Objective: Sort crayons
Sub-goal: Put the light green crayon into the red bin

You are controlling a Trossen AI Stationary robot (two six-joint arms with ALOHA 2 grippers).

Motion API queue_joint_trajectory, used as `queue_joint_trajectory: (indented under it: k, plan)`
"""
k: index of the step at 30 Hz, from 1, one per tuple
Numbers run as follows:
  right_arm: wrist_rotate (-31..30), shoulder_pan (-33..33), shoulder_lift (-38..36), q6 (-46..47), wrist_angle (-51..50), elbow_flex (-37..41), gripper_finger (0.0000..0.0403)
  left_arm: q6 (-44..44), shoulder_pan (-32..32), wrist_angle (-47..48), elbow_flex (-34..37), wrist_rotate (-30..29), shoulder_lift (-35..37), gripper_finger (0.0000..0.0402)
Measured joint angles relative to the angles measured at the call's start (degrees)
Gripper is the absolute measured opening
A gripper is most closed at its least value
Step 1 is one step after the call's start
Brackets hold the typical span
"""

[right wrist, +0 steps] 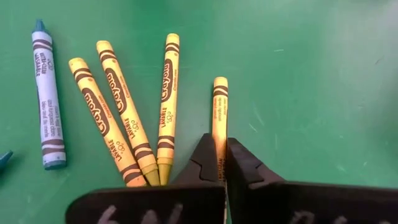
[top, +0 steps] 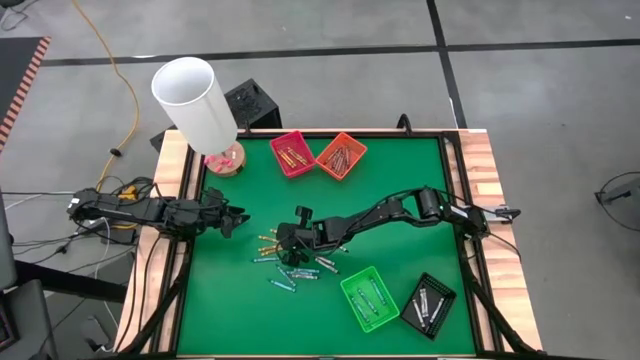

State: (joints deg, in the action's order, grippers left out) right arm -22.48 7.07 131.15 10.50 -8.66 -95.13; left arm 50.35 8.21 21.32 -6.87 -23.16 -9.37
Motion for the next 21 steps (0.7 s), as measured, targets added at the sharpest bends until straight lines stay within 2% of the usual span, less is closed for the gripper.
queue_joint_trajectory:
  k: [12,21]
  plan:
    - [0.0,-1.6,-1.6,-0.3,1.7,-2.1,0.0003,0.0,0.0,0.0,0.0,0.0,0.0,0.0215]
    - [-0.2,-5.7,-1.8,-6.5,-2.8,-8.4,0.0002,0.0,0.0,0.0,0.0,0.0,0.0,0.0215]
